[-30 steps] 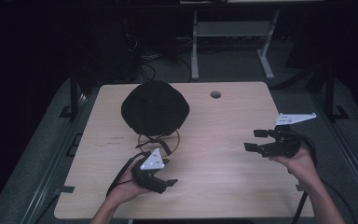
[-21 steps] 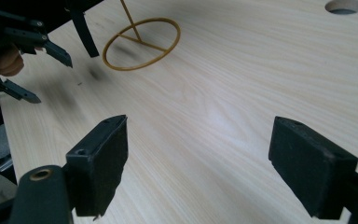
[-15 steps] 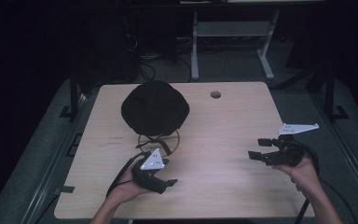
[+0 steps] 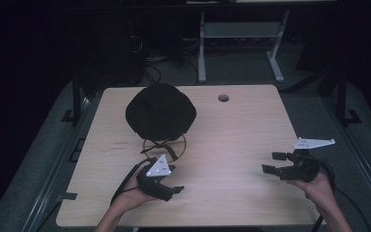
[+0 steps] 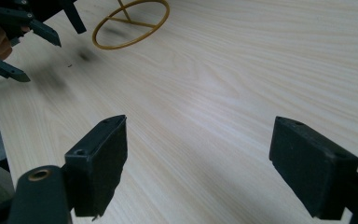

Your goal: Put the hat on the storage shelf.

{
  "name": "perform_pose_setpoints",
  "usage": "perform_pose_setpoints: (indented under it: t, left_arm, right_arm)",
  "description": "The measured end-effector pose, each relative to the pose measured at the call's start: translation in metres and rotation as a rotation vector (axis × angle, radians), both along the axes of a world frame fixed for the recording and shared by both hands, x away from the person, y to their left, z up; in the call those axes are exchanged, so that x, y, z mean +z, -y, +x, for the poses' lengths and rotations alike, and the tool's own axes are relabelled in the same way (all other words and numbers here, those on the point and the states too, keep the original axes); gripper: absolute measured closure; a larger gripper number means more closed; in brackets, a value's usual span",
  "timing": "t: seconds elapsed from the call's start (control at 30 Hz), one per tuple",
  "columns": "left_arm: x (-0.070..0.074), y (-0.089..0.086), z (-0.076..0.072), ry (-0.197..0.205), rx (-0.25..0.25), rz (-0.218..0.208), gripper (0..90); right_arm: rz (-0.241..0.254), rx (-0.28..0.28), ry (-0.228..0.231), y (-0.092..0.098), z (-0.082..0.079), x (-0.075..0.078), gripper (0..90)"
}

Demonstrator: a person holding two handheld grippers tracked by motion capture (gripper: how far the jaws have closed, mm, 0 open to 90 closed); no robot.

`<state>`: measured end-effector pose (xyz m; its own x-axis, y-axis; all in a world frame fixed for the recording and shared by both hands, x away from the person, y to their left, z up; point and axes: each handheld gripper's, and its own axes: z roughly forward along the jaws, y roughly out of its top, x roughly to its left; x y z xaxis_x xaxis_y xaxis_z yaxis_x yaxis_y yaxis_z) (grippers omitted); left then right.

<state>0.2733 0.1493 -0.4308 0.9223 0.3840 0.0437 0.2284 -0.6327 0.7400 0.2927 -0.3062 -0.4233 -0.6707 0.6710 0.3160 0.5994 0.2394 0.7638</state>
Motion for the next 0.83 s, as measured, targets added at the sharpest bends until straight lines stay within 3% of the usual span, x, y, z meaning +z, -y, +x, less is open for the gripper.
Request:
perform_pose_setpoints:
  t: [0.37, 0.57, 0.83]
  left_arm:
    - [-0.001, 0.002, -0.002, 0.012, 0.003, 0.009, 25.9]
    - [-0.001, 0.003, -0.004, 0.010, 0.006, -0.006, 25.9]
    - [-0.002, 0.010, -0.007, 0.016, -0.008, -0.005, 25.9]
  right_arm:
    - [0.008, -0.024, -0.006, 0.009, -0.016, -0.020, 18.4]
    - [0.031, -0.043, 0.005, 0.012, -0.030, -0.033, 17.7]
    - [0.024, -0.054, 0.041, 0.010, -0.052, -0.042, 16.4]
